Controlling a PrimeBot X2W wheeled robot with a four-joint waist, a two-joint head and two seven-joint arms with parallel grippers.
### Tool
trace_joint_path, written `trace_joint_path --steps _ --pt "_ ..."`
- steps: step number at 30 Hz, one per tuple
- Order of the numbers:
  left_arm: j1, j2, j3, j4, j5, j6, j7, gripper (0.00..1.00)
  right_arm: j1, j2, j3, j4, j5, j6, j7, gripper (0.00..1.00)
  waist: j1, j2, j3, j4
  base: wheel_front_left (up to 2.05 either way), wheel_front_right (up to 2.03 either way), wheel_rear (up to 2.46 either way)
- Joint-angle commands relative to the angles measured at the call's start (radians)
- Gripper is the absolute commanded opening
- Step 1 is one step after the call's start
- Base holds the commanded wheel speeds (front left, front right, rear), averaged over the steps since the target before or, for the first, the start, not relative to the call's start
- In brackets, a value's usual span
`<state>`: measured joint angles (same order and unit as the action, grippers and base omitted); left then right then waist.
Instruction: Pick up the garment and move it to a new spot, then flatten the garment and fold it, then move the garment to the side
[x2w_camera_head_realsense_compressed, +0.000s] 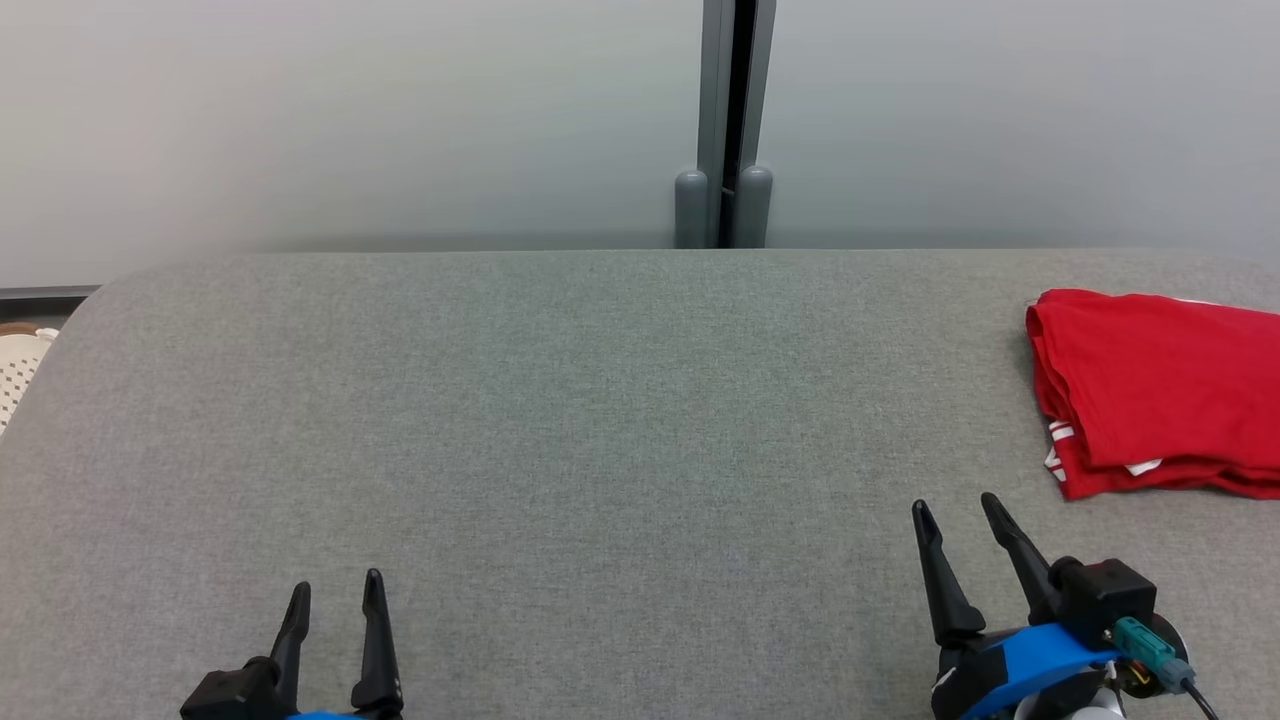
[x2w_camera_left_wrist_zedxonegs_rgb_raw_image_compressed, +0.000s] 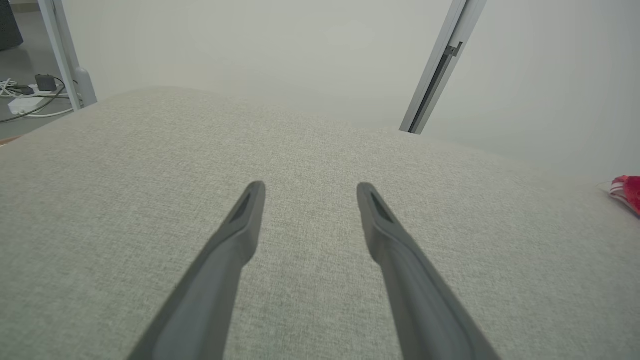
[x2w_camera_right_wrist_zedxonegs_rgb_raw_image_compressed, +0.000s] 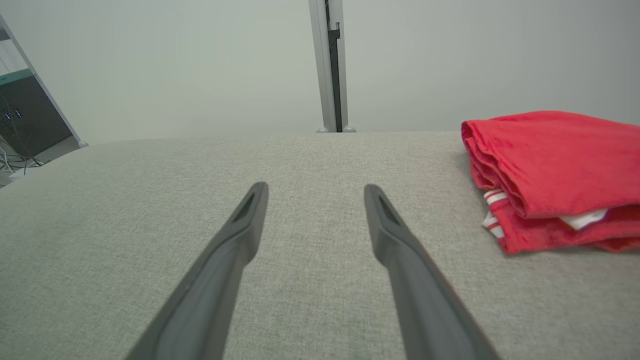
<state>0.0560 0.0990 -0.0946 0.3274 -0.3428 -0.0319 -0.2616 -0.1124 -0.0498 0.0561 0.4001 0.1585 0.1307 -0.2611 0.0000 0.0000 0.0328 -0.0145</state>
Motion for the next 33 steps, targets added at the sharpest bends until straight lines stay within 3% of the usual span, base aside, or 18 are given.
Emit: trace_joint_path --steps 1,4,5,9,33 --pt "-0.006 0.007 -0.001 -0.001 0.003 -0.001 -0.005 1.0 0.007 -0.002 -0.003 0.001 0.0 0.0 -0.005 1.0 0.0 0.0 0.0 0.001 0.0 0.0 0.0" --pt "-0.01 0.008 -0.004 -0.012 0.008 -0.004 -0.005 1.0 0.006 -0.002 -0.006 0.003 -0.003 0.0 -0.005 1.0 0.0 0.0 0.001 0.002 0.0 0.0 0.0" --pt "0.0 0.001 -0.006 -0.01 0.003 -0.004 0.0 0.0 0.0 0.0 -0.003 0.002 0.0 0.0 0.0 0.0 0.0 0.0 0.002 0.002 0.0 0.0 0.0" --pt "0.008 -0.009 -0.01 0.019 -0.004 -0.004 0.007 0.0 0.006 0.001 -0.001 0.034 0.006 0.0 0.007 0.0 0.0 0.0 0.002 0.003 0.0 0.0 0.0" --pt "-0.046 -0.021 0.055 -0.012 -0.372 -0.032 0.114 0.0 0.005 0.0 -0.051 -0.024 0.427 0.0 0.113 0.0 0.0 0.0 -0.004 0.005 0.0 0.0 0.0"
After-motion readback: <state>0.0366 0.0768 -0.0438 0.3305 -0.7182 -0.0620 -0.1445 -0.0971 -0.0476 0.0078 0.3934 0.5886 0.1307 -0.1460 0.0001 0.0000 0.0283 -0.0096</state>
